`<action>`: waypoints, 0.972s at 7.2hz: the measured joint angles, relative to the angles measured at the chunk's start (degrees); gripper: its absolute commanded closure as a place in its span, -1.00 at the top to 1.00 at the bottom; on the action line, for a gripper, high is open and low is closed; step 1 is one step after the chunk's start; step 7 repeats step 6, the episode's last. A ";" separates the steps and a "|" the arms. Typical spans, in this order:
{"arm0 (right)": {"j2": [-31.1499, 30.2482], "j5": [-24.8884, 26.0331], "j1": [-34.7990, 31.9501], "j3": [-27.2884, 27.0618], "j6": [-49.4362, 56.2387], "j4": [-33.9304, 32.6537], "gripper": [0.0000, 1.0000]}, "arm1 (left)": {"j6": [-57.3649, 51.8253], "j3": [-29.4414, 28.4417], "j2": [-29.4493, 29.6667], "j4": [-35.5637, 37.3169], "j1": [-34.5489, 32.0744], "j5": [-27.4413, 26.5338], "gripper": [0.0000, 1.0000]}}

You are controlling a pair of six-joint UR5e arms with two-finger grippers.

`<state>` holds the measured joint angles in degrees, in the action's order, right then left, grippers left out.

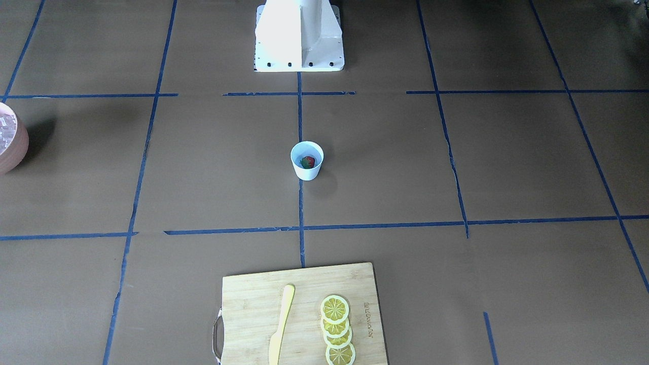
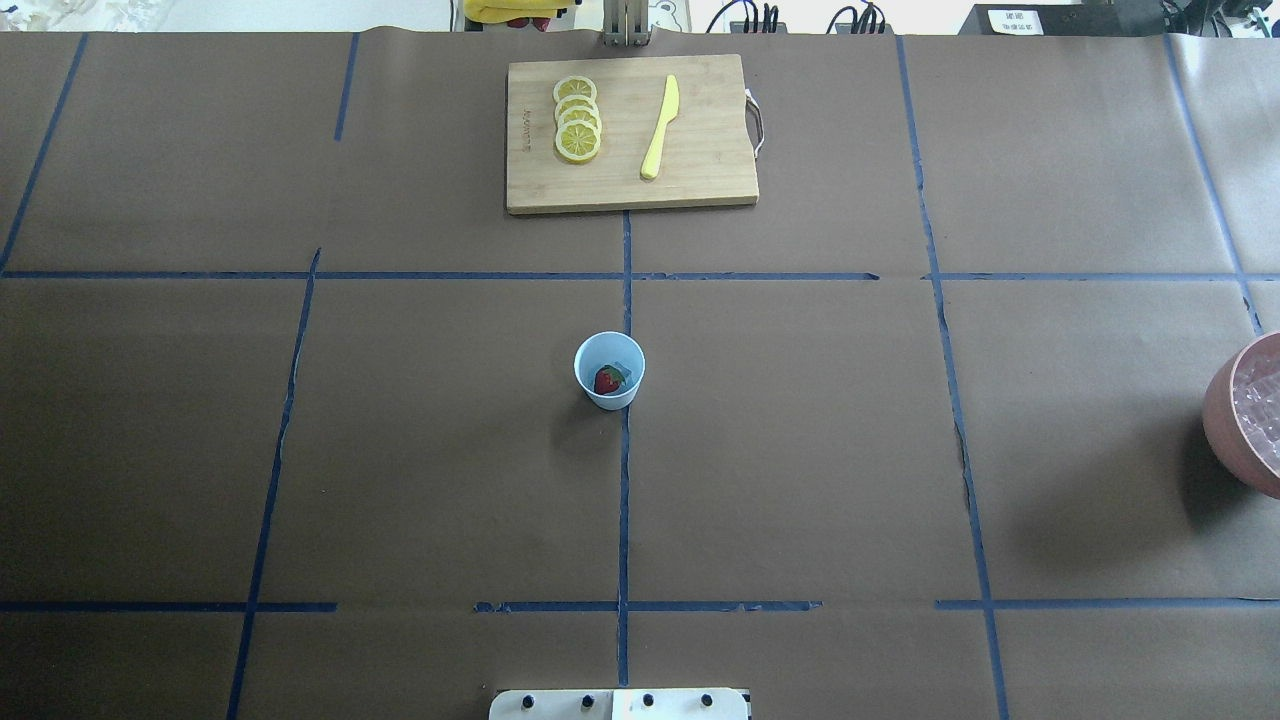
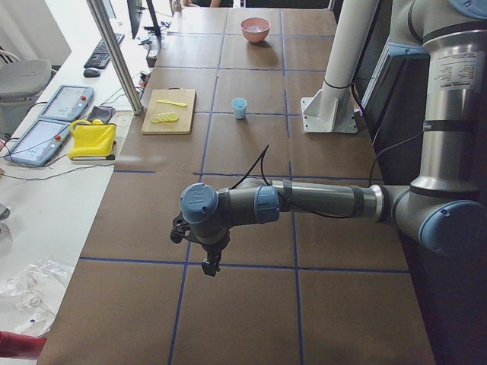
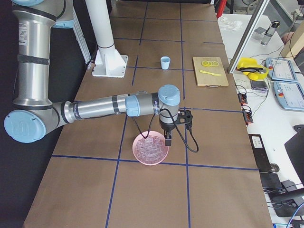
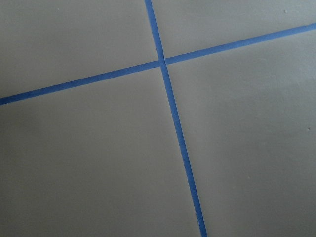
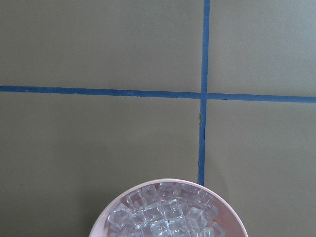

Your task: Put ice and strawberries in cup

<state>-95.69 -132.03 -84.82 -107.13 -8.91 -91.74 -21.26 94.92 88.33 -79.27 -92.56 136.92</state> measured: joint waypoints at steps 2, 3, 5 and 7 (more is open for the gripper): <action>0.00 0.19 0.00 0.06 -0.01 0.06 1.00 | -0.16 0.27 0.03 0.05 0.01 0.01 1.00; -0.01 0.29 0.00 0.21 -0.01 0.07 1.00 | -0.18 0.65 0.17 0.20 0.03 0.00 1.00; 0.00 0.30 0.00 0.22 -0.05 0.07 1.00 | -0.19 3.53 -0.26 0.59 0.04 -0.25 1.00; 0.10 0.29 0.00 0.26 -0.05 0.07 1.00 | -0.19 5.89 -1.08 0.71 0.13 -0.32 1.00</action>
